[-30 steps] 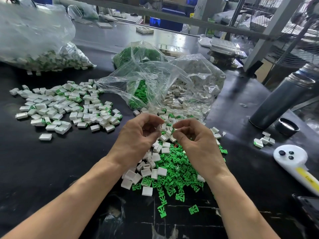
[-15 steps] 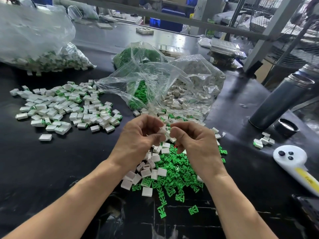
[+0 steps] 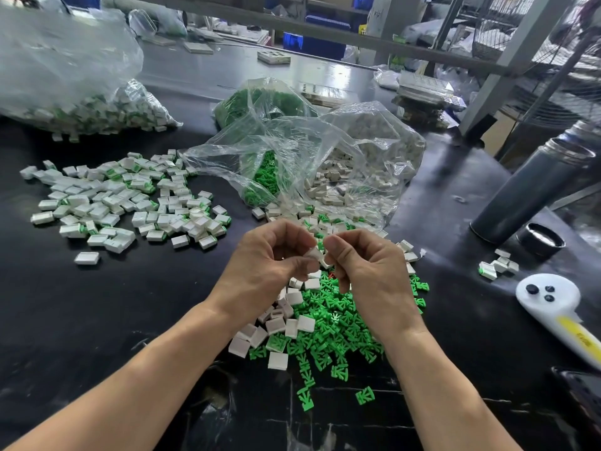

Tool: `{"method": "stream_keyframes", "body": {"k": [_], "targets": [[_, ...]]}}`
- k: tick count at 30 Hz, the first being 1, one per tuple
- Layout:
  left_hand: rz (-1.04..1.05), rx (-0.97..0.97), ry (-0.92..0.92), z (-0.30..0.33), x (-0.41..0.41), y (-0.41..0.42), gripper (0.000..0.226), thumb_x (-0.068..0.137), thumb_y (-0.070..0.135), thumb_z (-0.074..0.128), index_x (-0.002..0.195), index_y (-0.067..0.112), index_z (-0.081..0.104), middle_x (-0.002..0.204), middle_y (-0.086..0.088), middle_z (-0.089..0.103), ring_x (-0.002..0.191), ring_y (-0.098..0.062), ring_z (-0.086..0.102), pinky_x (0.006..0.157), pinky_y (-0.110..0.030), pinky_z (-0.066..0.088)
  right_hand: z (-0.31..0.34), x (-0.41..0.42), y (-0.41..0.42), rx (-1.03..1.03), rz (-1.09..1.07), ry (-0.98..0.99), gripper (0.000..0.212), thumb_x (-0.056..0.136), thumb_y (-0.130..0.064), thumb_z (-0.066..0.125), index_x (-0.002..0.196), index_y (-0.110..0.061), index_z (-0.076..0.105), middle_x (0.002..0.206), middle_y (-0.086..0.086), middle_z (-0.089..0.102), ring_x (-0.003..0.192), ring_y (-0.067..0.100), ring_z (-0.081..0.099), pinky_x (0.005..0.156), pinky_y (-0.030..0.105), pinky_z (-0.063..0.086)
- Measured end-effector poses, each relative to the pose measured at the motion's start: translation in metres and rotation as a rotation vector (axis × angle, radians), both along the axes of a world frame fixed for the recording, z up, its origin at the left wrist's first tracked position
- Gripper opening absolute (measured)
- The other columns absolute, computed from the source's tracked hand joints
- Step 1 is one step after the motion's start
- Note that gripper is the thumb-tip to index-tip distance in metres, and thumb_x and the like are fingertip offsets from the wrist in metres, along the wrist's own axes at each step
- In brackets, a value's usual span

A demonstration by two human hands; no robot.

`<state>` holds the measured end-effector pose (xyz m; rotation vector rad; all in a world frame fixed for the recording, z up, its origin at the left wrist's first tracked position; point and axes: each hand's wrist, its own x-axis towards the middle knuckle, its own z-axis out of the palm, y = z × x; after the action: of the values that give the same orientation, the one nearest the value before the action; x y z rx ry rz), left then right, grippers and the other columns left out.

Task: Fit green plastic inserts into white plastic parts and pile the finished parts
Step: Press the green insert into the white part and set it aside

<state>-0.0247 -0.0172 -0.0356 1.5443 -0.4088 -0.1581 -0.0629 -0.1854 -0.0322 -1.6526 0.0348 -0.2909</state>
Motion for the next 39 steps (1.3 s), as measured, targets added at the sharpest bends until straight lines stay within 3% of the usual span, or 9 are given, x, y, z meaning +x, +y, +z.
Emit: {"method": "stream_keyframes", "body": {"k": [7,14,19,24,28,33,39], "targets": [[0.03,-0.029,0.005,-0.001,0.0,0.0,0.024,0.08,-0.005,0.08,0.097,0.008,0.069,0.08,0.0,0.073,0.073,-0.017,0.071,0.068,-0.026,0.06,-0.002,0.002,-0.002,-0.105,0.002,0.029,0.01,0.093,-0.032,0.075,0.083,-0.033,0.075,0.069,-0.005,0.071,0.057,0.003,0.058,0.054,0.017,0.046],[0.075,0.132,-0.129,-0.004,-0.001,-0.002,0.02,0.086,0.004,0.079,0.101,0.018,0.074,0.085,0.003,0.074,0.076,-0.01,0.07,0.069,-0.022,0.058,-0.005,0.002,0.0,-0.042,-0.06,0.072,0.015,0.093,-0.031,0.076,0.08,-0.023,0.076,0.069,0.002,0.07,0.054,0.015,0.052,0.049,0.032,0.044],[0.185,0.213,-0.183,-0.009,-0.002,-0.006,0.022,0.087,0.011,0.081,0.097,0.028,0.073,0.087,0.007,0.073,0.078,-0.007,0.07,0.073,-0.027,0.061,-0.007,0.003,0.004,0.058,-0.041,0.121,0.017,0.092,-0.029,0.076,0.082,-0.015,0.076,0.068,0.002,0.07,0.05,0.014,0.05,0.043,0.028,0.042],[0.21,0.237,-0.258,-0.01,0.0,-0.002,0.022,0.086,0.017,0.082,0.097,0.033,0.072,0.092,0.015,0.069,0.081,-0.008,0.067,0.067,-0.023,0.058,-0.004,0.001,0.005,0.082,-0.02,0.115,0.023,0.082,-0.035,0.079,0.089,-0.013,0.077,0.073,0.003,0.074,0.057,0.012,0.058,0.047,0.024,0.047],[0.225,0.248,-0.315,-0.011,-0.001,-0.004,0.022,0.084,0.015,0.084,0.097,0.029,0.075,0.093,0.016,0.068,0.083,-0.01,0.069,0.071,-0.025,0.06,-0.005,0.0,0.003,0.033,-0.032,0.141,0.011,0.092,-0.022,0.077,0.085,-0.013,0.077,0.071,0.002,0.073,0.055,0.011,0.056,0.047,0.024,0.046],[0.155,0.296,-0.39,-0.01,0.002,0.0,0.019,0.086,0.014,0.082,0.1,0.026,0.078,0.093,0.014,0.066,0.082,-0.011,0.07,0.074,-0.022,0.057,-0.002,0.001,-0.005,-0.012,-0.008,0.22,0.012,0.092,-0.02,0.078,0.08,-0.015,0.077,0.068,0.0,0.073,0.054,0.007,0.058,0.047,0.022,0.046],[0.1,0.349,-0.465,-0.006,0.002,0.004,0.019,0.087,0.011,0.081,0.104,0.018,0.08,0.092,0.01,0.064,0.08,-0.011,0.069,0.074,-0.028,0.057,-0.002,0.0,-0.008,-0.038,0.027,0.235,0.009,0.091,-0.022,0.079,0.082,-0.023,0.079,0.068,0.001,0.073,0.054,0.007,0.056,0.049,0.022,0.046]]}}
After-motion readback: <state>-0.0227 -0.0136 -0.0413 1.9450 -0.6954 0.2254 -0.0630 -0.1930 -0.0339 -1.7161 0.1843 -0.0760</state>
